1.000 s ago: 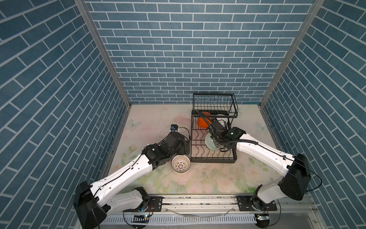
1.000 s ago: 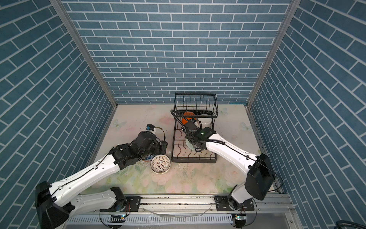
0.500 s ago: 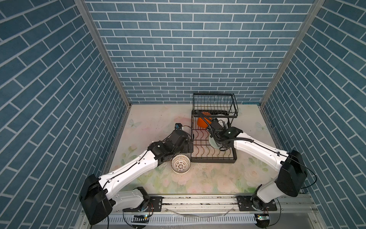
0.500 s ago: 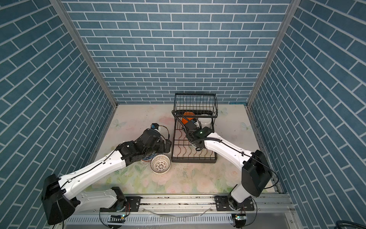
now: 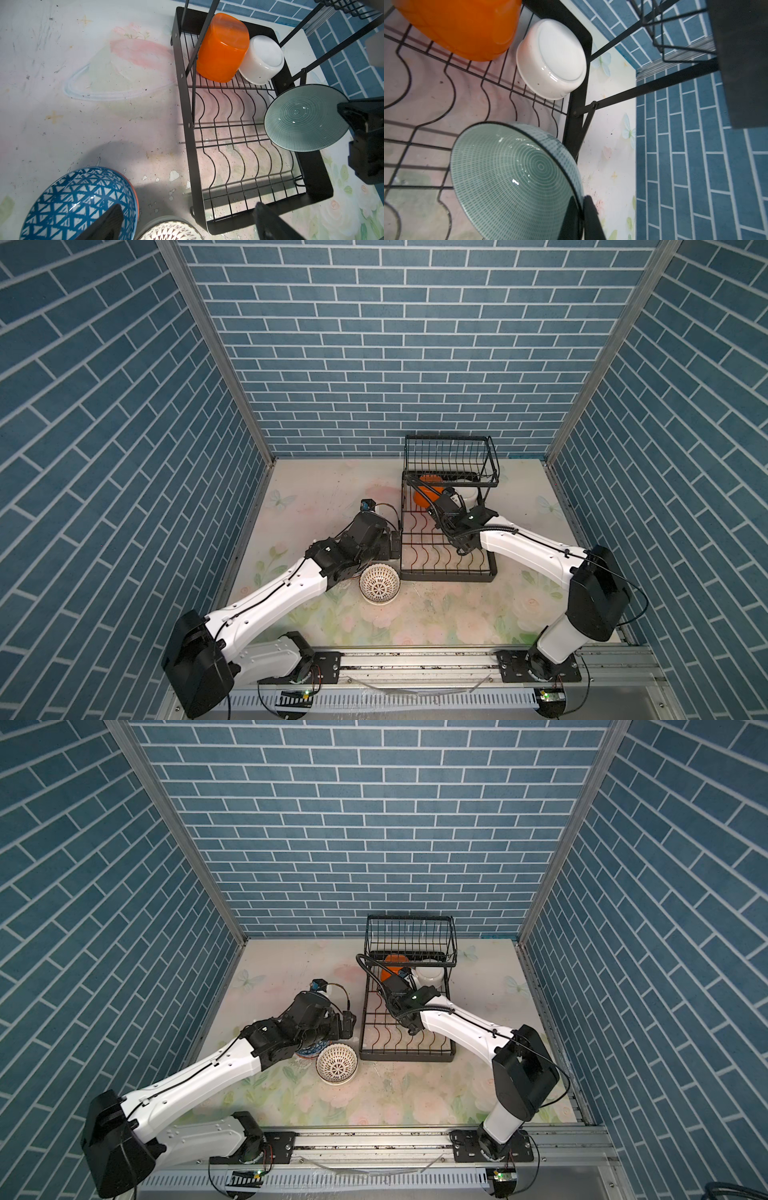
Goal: Load bowls into a dish rack
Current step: Place the bowl in the dish rack.
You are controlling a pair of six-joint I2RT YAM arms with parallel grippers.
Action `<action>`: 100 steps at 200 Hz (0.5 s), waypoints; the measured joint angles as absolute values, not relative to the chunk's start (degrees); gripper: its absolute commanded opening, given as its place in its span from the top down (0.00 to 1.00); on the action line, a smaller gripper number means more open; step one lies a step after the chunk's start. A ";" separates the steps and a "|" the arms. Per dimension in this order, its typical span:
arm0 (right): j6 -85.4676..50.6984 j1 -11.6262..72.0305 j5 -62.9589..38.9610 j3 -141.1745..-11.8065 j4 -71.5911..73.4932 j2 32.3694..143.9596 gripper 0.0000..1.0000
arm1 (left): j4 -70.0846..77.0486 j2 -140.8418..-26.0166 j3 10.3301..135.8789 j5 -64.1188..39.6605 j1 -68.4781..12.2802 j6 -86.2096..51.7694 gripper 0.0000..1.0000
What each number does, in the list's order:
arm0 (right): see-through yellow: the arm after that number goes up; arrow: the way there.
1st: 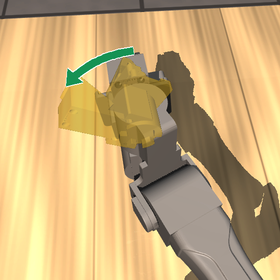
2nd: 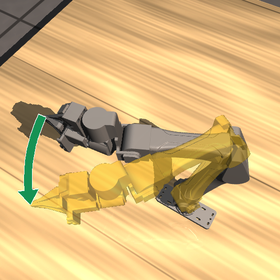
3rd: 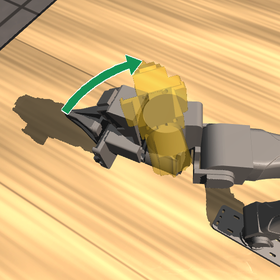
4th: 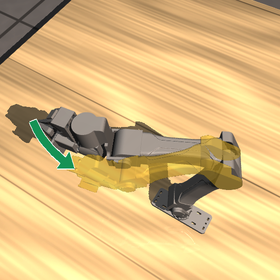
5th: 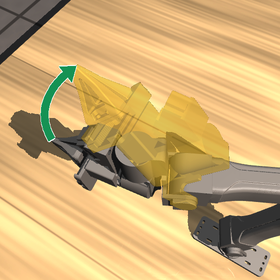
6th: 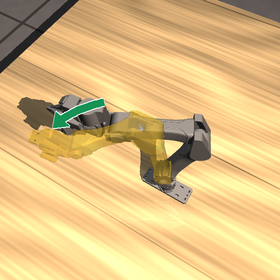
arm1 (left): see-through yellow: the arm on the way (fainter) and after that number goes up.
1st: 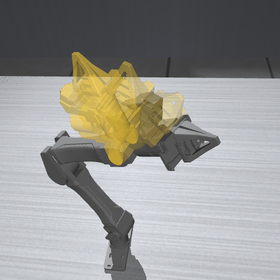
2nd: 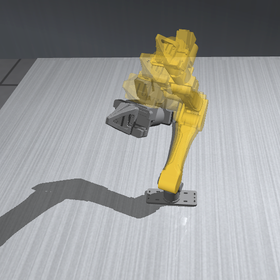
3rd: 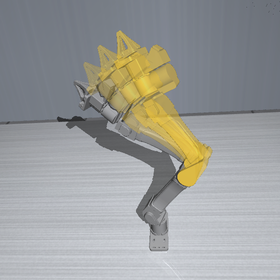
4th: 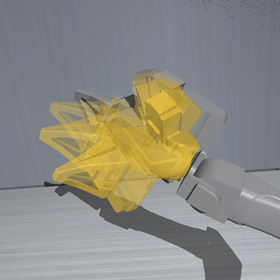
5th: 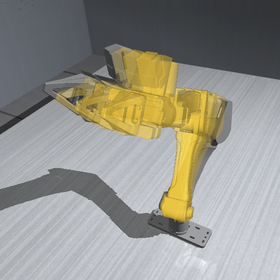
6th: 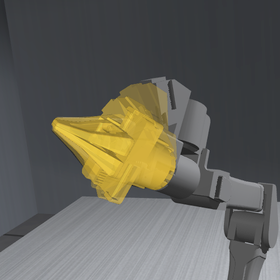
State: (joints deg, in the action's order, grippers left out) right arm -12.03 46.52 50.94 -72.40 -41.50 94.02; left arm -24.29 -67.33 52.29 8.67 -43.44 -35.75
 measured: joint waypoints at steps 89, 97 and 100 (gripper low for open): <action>-6.96 45.93 60.75 -72.42 -35.11 99.22 1.00 | -22.55 -65.60 49.78 7.62 -41.63 -35.75 0.00; -6.61 45.89 61.23 -72.42 -34.65 99.79 1.00 | -22.39 -65.47 49.56 7.57 -41.47 -35.75 0.00; -6.39 45.84 61.41 -72.42 -34.54 99.98 1.00 | -22.31 -65.43 49.50 7.60 -41.41 -35.75 0.00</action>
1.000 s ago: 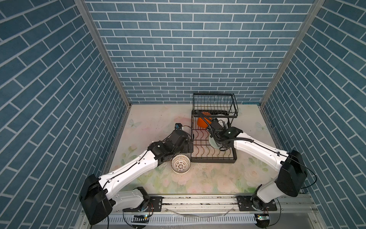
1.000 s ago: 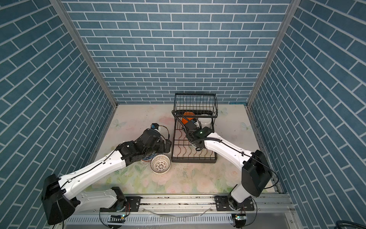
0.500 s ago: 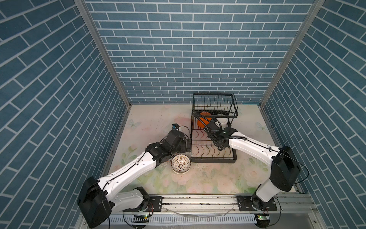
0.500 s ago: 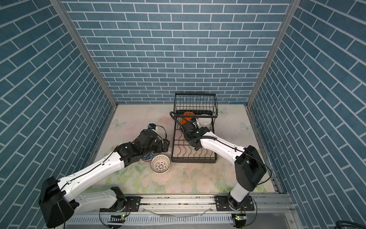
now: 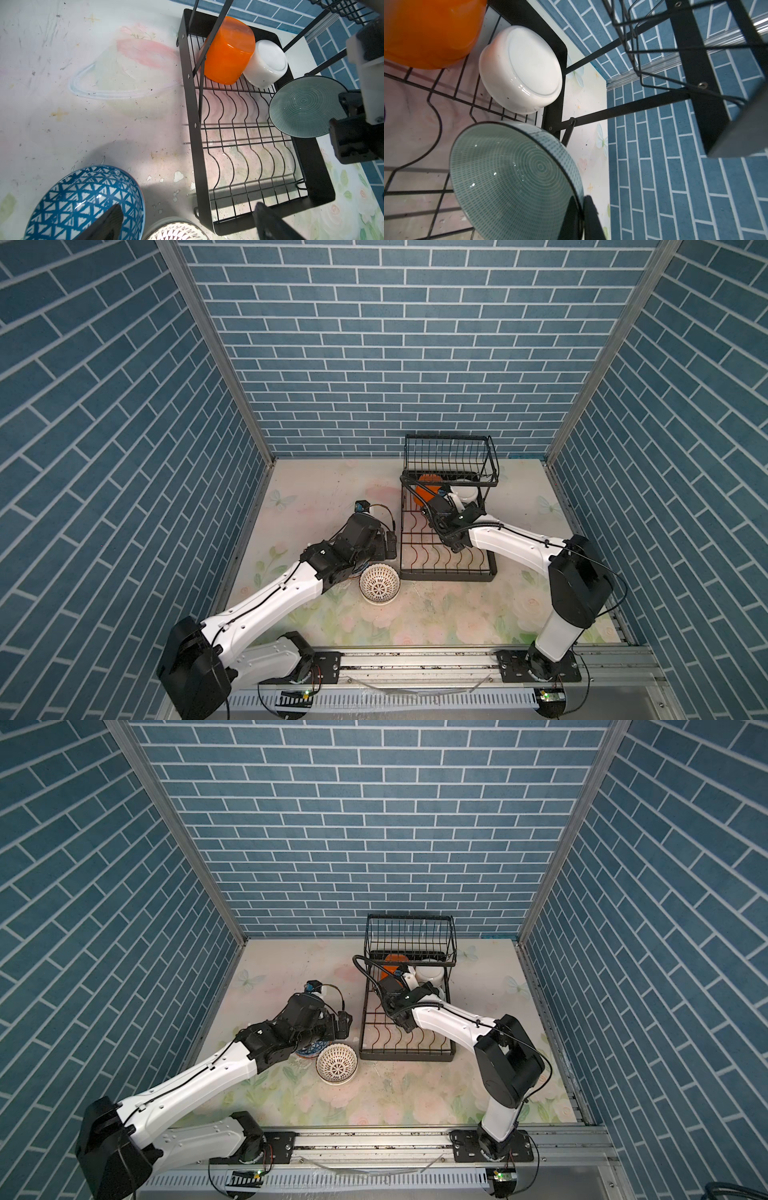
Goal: Load bowls into a dish rack
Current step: Place the bowl in the dish rack.
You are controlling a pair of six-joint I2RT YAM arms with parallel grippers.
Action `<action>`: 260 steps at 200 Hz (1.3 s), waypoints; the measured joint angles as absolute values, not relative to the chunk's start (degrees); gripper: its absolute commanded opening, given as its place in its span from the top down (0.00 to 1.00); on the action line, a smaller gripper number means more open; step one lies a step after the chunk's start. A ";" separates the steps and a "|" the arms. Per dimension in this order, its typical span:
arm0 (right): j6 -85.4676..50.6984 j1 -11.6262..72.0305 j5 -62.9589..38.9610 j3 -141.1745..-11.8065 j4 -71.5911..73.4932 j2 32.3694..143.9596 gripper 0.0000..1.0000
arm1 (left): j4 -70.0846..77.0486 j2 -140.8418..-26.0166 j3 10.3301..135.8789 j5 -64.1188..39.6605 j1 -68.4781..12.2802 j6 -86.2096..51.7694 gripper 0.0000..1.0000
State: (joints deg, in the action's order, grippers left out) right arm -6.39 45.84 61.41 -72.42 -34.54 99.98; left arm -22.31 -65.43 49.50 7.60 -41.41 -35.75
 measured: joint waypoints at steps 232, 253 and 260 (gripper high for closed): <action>-0.99 43.81 69.95 -74.74 -19.81 109.78 1.00 | -21.06 -64.55 46.89 6.13 -39.22 -35.75 0.00; -0.99 43.81 70.24 -74.74 -19.29 110.54 1.00 | -21.02 -64.55 46.72 6.11 -39.22 -35.75 0.00; -0.99 43.81 70.30 -74.74 -19.14 110.80 1.00 | -20.99 -64.55 46.59 6.09 -39.18 -35.75 0.00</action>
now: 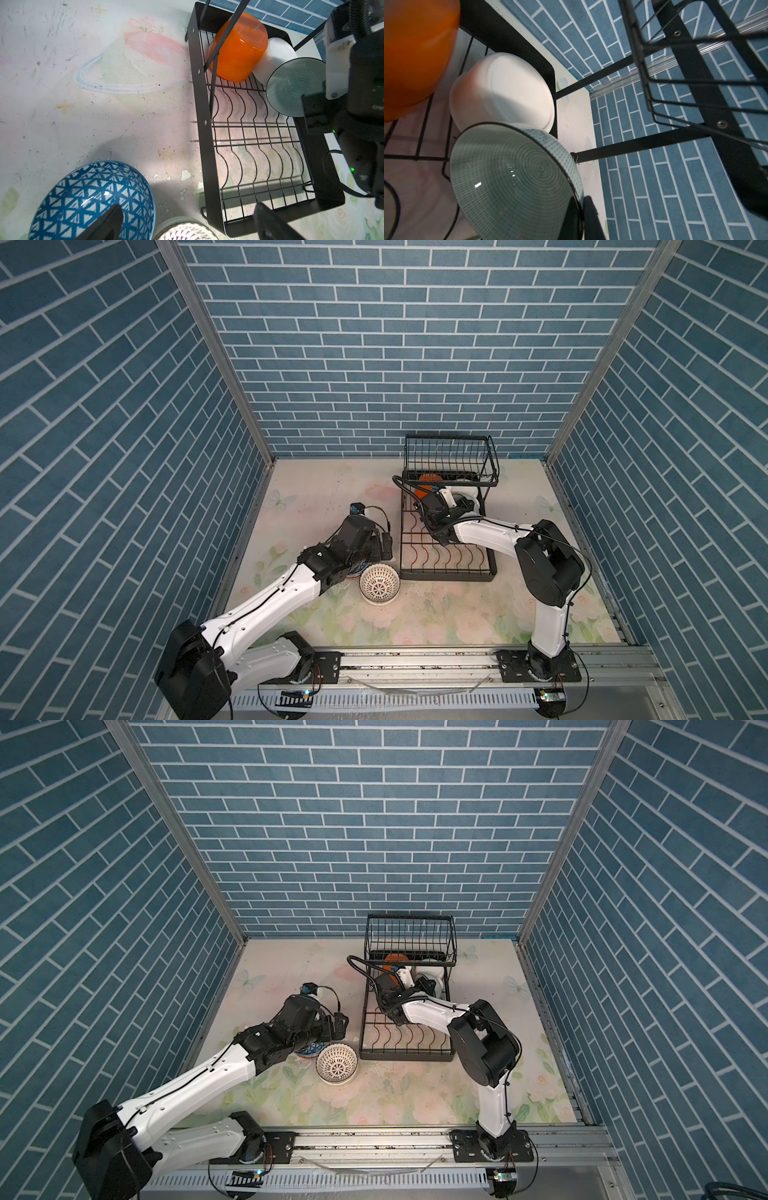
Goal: Load bowls into a dish rack
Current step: Place the bowl in the dish rack.
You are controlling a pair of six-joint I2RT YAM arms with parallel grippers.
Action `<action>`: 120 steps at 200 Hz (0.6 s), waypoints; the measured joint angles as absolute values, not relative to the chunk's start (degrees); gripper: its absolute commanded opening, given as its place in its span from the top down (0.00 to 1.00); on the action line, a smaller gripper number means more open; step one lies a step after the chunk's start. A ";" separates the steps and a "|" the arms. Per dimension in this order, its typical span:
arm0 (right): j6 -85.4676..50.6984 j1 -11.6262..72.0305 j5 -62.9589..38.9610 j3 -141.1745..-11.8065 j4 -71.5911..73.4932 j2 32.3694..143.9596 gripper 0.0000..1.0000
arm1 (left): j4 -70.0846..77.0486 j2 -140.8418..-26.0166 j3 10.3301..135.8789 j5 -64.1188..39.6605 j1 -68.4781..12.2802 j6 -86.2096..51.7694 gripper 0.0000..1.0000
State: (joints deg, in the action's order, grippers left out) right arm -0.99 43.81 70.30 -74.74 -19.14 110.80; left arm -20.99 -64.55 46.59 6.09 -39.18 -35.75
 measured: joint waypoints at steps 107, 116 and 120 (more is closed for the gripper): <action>-0.99 43.18 72.12 -74.74 -17.76 112.99 1.00 | -21.02 -64.55 46.02 5.89 -38.81 -35.75 0.00; -0.99 43.18 72.16 -74.74 -17.76 113.03 1.00 | -21.06 -64.55 46.00 5.89 -38.79 -35.77 0.00; -0.99 43.20 72.20 -74.74 -17.76 113.06 1.00 | -21.04 -64.55 46.00 5.89 -38.76 -35.75 0.00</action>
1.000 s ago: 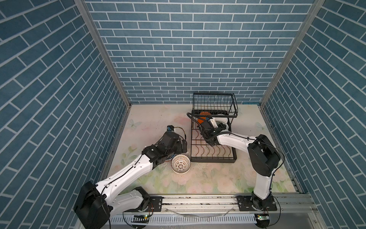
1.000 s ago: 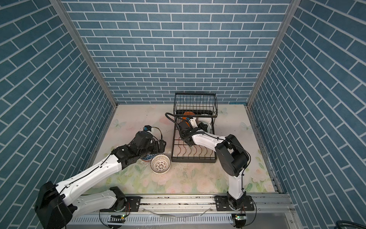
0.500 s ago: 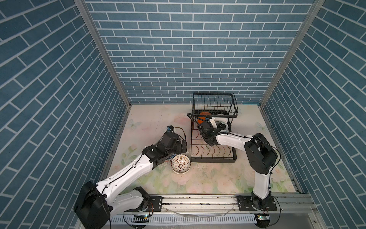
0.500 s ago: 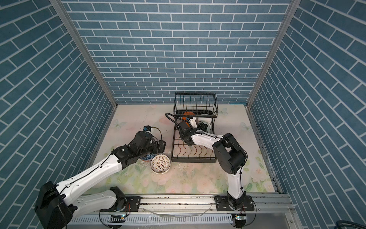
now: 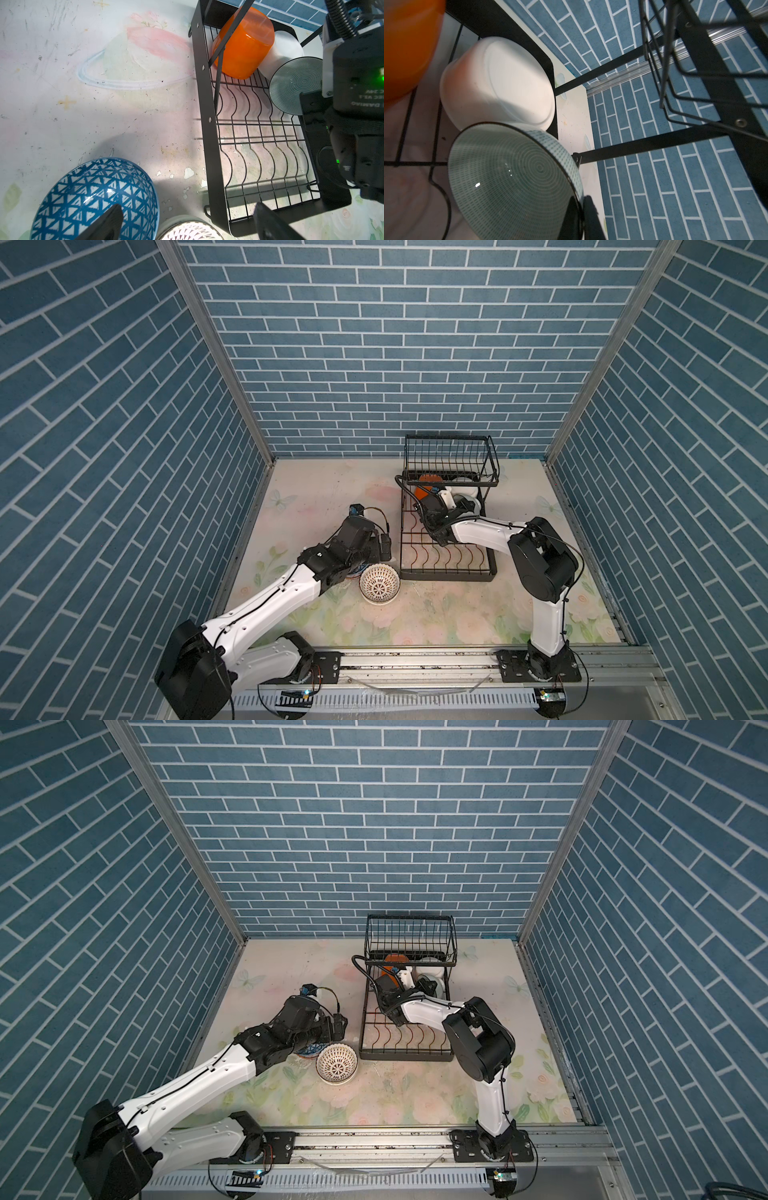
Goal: Load bowls into a dish rack
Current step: Place the bowl in the dish rack.
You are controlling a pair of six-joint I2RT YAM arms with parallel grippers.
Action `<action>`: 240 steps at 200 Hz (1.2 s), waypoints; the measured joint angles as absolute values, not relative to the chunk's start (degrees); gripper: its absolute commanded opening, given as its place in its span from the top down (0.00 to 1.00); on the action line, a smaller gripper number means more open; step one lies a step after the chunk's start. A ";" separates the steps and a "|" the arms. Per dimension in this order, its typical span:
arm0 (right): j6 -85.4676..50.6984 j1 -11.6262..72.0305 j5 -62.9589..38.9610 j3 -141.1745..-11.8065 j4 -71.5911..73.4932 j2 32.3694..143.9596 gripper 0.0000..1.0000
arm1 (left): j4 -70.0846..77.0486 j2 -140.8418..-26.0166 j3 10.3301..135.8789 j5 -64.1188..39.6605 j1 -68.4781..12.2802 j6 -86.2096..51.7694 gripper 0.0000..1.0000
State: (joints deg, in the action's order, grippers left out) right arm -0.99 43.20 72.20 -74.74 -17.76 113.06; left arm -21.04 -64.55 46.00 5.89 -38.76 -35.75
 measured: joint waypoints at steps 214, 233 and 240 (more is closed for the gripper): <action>-12.49 47.62 76.34 -82.61 -34.15 119.39 1.00 | -21.10 -63.20 45.06 5.93 -38.44 -35.77 0.00; -13.04 47.62 75.88 -83.07 -35.22 119.39 0.98 | -21.10 -63.20 45.06 5.93 -38.37 -35.77 0.00; -13.17 47.64 75.83 -83.18 -35.51 119.39 0.97 | -21.10 -63.20 45.06 5.93 -38.37 -35.77 0.00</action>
